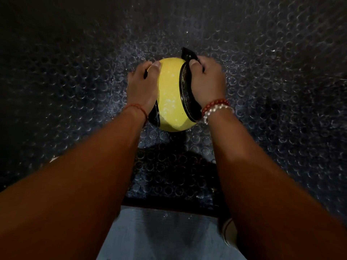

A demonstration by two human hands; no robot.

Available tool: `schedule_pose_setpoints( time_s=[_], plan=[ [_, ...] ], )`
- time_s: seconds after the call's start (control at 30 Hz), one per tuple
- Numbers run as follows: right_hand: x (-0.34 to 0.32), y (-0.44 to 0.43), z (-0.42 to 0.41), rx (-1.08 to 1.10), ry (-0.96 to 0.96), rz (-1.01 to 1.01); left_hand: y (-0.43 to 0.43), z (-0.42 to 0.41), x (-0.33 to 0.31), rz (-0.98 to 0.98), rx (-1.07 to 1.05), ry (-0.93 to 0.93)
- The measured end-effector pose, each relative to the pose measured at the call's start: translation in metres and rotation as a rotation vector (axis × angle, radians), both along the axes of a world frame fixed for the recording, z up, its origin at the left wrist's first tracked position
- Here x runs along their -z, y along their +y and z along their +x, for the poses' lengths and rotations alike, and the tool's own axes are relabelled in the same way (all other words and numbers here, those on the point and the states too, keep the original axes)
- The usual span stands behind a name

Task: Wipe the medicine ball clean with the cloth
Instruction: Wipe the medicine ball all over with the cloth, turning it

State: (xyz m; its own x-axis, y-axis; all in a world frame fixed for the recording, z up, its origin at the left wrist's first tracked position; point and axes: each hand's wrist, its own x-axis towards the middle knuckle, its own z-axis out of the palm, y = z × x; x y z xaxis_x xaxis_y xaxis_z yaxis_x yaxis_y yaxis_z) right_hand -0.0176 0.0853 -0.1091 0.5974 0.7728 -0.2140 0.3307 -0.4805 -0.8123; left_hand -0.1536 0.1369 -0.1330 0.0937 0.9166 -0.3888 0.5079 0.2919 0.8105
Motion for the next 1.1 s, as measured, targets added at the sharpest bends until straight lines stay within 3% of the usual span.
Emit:
schedule_pose_setpoints(
  time_s=[0.27,0.43,0.57,0.77,0.87,1.1],
  plan=[
    [0.007,-0.003,0.014,0.171,0.224,-0.069,0.0,0.007,-0.005,-0.03,-0.06,0.0],
    [0.009,-0.031,-0.025,0.374,0.121,0.001,0.002,0.005,-0.001,-0.024,-0.032,0.017],
    [0.002,-0.04,-0.056,0.257,-0.063,0.196,0.001,0.004,-0.002,-0.01,-0.026,0.009],
    [-0.001,-0.015,-0.023,-0.006,-0.211,0.132,-0.002,0.0,-0.003,-0.007,-0.014,-0.011],
    [-0.003,0.001,-0.007,-0.012,-0.045,-0.016,-0.003,-0.001,-0.005,-0.021,-0.011,-0.019],
    [-0.001,0.003,0.017,0.198,0.319,-0.156,-0.009,0.002,-0.006,-0.007,-0.052,0.018]
  ],
)
